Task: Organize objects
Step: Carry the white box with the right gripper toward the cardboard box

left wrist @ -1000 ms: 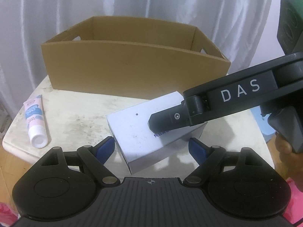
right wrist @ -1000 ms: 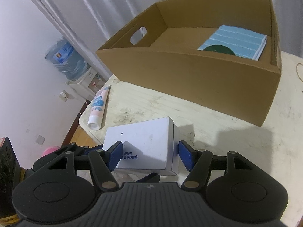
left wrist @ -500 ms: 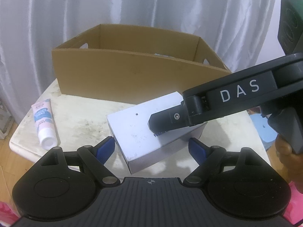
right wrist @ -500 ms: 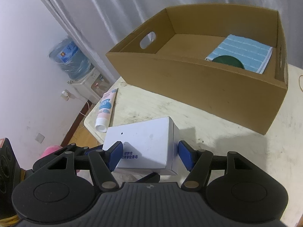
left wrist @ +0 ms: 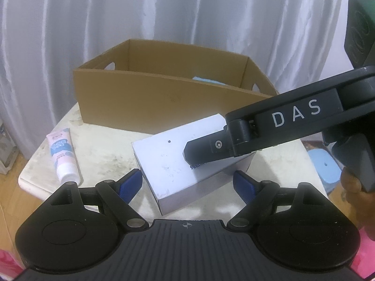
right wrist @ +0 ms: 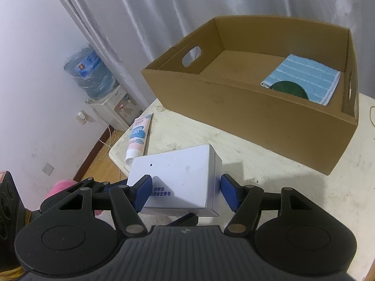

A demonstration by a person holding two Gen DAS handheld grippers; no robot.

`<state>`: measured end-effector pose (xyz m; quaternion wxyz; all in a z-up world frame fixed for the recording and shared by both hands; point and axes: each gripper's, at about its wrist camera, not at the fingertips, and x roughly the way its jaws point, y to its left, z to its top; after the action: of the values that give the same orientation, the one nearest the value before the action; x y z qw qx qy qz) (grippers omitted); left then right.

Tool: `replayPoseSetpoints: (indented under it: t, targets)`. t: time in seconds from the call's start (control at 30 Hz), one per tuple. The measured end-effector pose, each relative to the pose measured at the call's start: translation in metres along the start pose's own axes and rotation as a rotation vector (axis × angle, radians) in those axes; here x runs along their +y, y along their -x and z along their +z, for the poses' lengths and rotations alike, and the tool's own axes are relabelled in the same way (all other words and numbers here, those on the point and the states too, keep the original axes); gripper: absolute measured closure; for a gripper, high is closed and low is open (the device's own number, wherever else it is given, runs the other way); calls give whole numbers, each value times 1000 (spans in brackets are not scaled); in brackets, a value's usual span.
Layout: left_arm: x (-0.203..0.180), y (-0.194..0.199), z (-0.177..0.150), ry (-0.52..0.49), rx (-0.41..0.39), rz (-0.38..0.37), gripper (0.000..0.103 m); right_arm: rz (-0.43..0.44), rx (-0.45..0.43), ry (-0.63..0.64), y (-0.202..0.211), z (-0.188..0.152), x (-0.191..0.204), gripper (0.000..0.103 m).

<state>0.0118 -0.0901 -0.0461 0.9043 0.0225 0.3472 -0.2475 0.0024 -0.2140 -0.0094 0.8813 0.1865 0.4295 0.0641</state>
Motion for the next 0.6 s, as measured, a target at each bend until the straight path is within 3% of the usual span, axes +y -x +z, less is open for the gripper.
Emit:
replayPoseSetpoints:
  t: [0.6]
  targets:
    - [4,18,6,21,-56,15,18,-3,-39,42,8,6,21,35]
